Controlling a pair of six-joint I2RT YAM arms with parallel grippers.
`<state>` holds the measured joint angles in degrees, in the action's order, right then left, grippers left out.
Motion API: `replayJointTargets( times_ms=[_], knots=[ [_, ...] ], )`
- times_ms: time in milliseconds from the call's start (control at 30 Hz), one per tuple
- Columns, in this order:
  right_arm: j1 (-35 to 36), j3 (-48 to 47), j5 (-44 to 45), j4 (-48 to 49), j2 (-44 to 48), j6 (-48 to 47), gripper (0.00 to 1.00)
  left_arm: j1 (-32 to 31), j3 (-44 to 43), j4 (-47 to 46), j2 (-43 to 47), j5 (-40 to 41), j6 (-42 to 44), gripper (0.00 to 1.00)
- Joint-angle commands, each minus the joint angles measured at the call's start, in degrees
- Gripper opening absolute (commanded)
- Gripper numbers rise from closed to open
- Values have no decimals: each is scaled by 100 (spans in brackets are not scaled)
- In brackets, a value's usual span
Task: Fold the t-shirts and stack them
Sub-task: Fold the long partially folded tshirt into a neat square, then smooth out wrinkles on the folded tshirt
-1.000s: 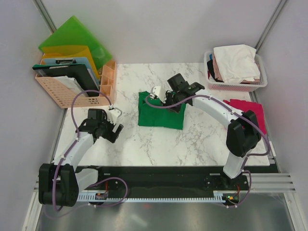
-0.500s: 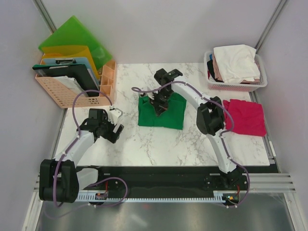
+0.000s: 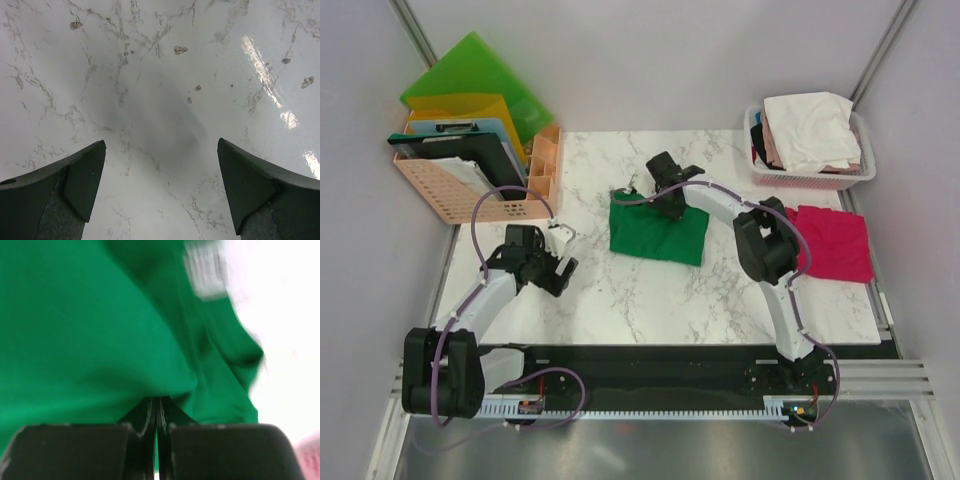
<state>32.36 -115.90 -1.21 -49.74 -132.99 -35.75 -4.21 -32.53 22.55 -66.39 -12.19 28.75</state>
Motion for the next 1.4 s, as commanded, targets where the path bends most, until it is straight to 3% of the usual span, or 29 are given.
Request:
replayJointTargets(
  times_ms=[0,67,167,267,467,500,567,600,633,667,733,767,800,833,900,933,1033,1167,1300,1367],
  knots=[
    [34,2005,3695,4772,1387,535,0,43,-192,-154,65,-117,-107,100],
    [95,3026,4380,6702,1905,35,0,43,-148,-163,91,-126,-80,100],
    [183,3766,4997,8630,2101,-931,0,43,-165,-154,65,-117,-72,100],
    [279,4110,5279,9969,1962,-1809,0,43,-183,-154,39,-135,-98,100],
    [429,4171,5237,9623,1961,-1558,0,43,-175,-136,73,-170,-116,100],
    [473,4189,5123,9527,1987,-1410,0,43,-174,-136,91,-161,-107,100],
    [491,3945,4520,7638,2214,-728,0,43,-148,-128,117,-144,-98,100],
    [430,3682,3898,6410,2329,286,0,52,-139,-128,144,-135,-89,100],
    [299,3192,1769,4501,2443,810,1,43,-130,-128,187,-144,-89,100],
    [-25,2996,799,3942,2610,1424,6,43,-122,-128,197,-144,-89,100],
    [-142,2784,-42,3473,2699,1683,11,43,-113,-136,197,-161,-89,100],
    [-160,2783,-72,3453,2795,1668,19,43,-113,-136,197,-196,-80,100],
    [-160,2818,-89,3470,2839,1676,46,43,-130,-119,171,-188,-80,100],
    [-168,2809,-124,3436,2857,1641,59,43,-139,-119,162,-196,-72,100],
    [-169,2713,-151,3348,2796,1562,83,43,-148,-128,144,-214,-72,100],
    [-169,2626,-169,3165,2657,1510,86,43,-148,-110,144,-214,-72,100],
    [-335,2283,-554,2813,2332,1518,89,43,-122,-84,188,-232,-89,100],
    [-756,1589,-1868,2303,1716,1719,87,43,-60,-40,276,-223,-45,100],
    [-933,36,-2234,1178,688,1799,81,43,-34,-31,284,-170,-10,100],
    [-994,-143,-2252,1036,397,1834,79,43,-16,-13,293,-170,-10,100]
  ],
)
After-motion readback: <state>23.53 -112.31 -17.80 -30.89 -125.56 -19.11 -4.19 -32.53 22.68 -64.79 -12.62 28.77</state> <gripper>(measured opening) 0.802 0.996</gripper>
